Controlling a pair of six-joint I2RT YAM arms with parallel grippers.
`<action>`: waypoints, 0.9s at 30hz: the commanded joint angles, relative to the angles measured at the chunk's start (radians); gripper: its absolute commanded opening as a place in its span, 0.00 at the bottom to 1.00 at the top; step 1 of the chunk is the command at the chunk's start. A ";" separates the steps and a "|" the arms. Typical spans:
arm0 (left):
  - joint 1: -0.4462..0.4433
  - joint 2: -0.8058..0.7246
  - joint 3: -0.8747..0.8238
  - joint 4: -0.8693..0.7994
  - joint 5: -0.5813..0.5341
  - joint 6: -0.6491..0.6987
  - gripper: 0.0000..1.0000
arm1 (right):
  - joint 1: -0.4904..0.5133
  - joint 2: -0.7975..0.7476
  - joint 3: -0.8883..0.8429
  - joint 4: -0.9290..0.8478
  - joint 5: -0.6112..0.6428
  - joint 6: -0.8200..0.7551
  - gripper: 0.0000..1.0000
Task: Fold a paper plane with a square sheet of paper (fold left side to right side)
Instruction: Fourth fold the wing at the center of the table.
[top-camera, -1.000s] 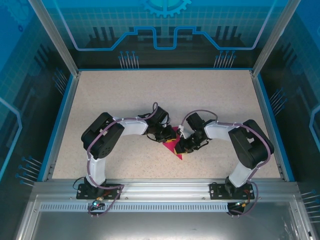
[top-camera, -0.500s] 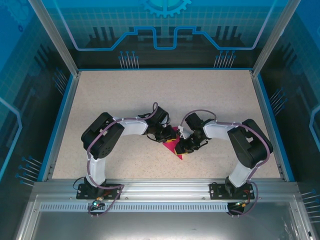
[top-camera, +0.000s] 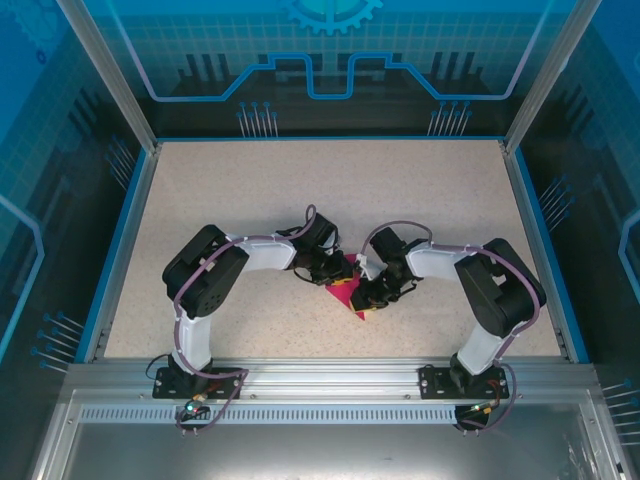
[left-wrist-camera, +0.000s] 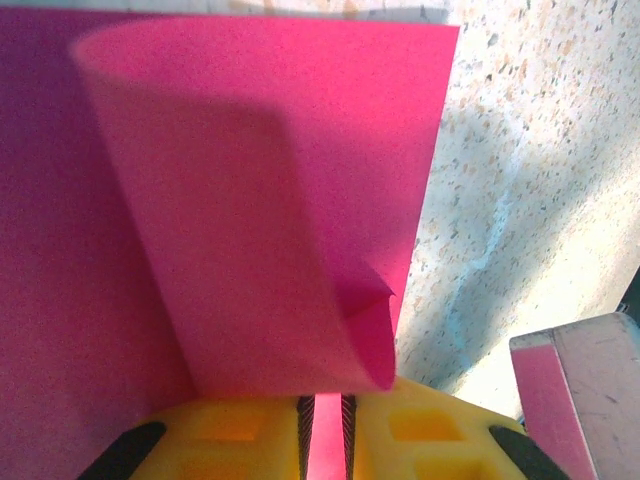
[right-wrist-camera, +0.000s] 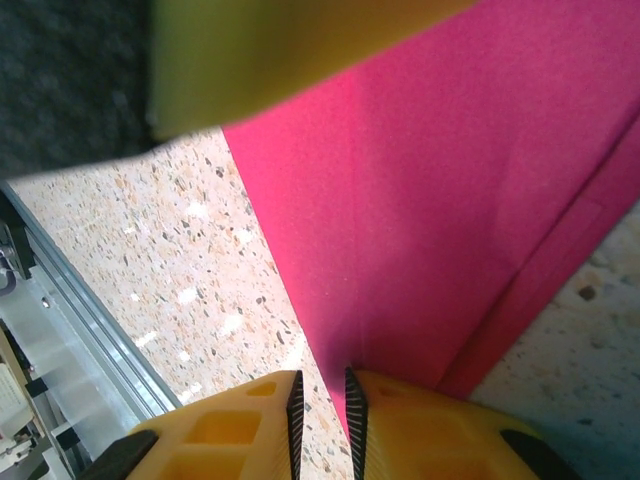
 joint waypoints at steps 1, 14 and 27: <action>-0.001 0.050 -0.032 -0.118 -0.070 0.024 0.19 | 0.038 0.008 -0.055 -0.203 0.059 -0.001 0.22; 0.000 0.059 -0.031 -0.115 -0.074 0.023 0.19 | 0.083 -0.017 -0.060 -0.327 0.158 0.038 0.22; 0.003 0.064 -0.024 -0.118 -0.074 0.025 0.19 | 0.125 -0.100 -0.100 -0.366 0.220 0.122 0.21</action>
